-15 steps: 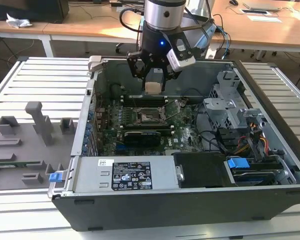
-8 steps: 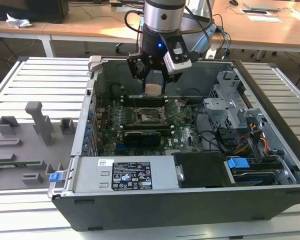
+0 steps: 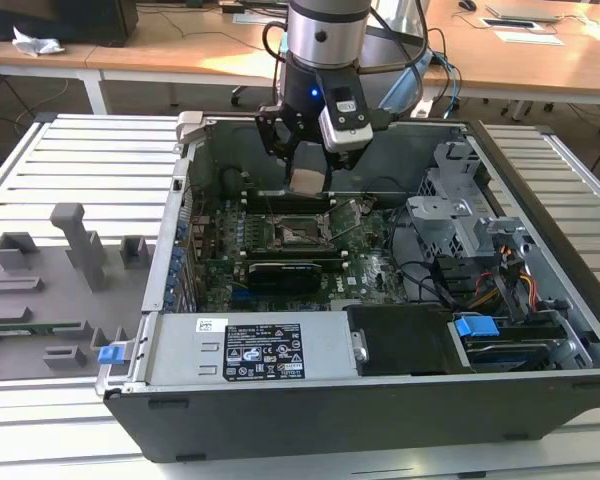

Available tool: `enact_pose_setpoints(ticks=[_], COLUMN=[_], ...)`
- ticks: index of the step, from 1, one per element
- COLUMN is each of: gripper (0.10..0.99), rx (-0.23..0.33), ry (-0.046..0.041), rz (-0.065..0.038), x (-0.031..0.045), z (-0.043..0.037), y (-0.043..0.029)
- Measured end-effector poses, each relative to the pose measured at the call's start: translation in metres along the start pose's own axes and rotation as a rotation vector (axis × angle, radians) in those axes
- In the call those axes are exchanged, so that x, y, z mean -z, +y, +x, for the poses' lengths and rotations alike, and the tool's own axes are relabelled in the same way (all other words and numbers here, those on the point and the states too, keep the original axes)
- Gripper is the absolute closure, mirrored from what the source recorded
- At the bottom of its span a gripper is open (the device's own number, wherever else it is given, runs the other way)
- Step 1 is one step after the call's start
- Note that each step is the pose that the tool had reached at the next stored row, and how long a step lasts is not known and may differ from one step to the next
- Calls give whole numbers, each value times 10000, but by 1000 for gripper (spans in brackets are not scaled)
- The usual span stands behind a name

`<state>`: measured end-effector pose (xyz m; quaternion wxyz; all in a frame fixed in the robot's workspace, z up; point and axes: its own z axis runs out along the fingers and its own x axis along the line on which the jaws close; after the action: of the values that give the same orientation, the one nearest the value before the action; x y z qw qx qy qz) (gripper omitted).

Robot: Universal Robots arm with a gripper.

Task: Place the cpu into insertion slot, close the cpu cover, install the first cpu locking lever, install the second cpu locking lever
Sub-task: 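Place the cpu into insertion slot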

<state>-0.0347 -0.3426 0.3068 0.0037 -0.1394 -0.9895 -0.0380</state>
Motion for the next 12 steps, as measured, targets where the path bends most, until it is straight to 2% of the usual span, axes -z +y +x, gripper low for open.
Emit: enact_pose_setpoints(ticks=[3, 4, 10, 11, 12], gripper=[545, 545, 545, 545, 545], rx=[-494, -832, -1788, -2185, -2313], ry=[-36, -63, -135, -165, -175], rz=[-7, -11, -24, -30, -32], x=[-8, -14, -30, -37, -39], z=[0, 0, -1, -1, -1], y=[-1, -1, -2, -3, -3])
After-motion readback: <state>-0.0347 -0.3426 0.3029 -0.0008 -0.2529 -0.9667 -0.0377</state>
